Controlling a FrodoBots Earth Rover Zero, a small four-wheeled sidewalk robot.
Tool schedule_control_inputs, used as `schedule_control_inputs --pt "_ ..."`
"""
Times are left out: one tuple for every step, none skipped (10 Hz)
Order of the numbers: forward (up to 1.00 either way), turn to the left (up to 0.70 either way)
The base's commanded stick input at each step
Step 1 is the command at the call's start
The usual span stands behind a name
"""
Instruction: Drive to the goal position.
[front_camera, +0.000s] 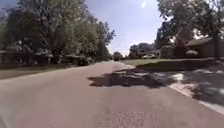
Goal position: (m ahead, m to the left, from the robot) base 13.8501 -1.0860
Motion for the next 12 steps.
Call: schedule_control_inputs --pt "0.5 0.0" --pt "0.5 0.0" --pt "0.5 0.0" --pt "0.5 0.0" --pt "0.5 0.0" --pt "0.5 0.0" --pt "0.5 0.0" --pt "0.5 0.0" --pt "0.5 0.0" --pt "0.5 0.0" --pt "0.5 0.0" --pt "0.5 0.0"
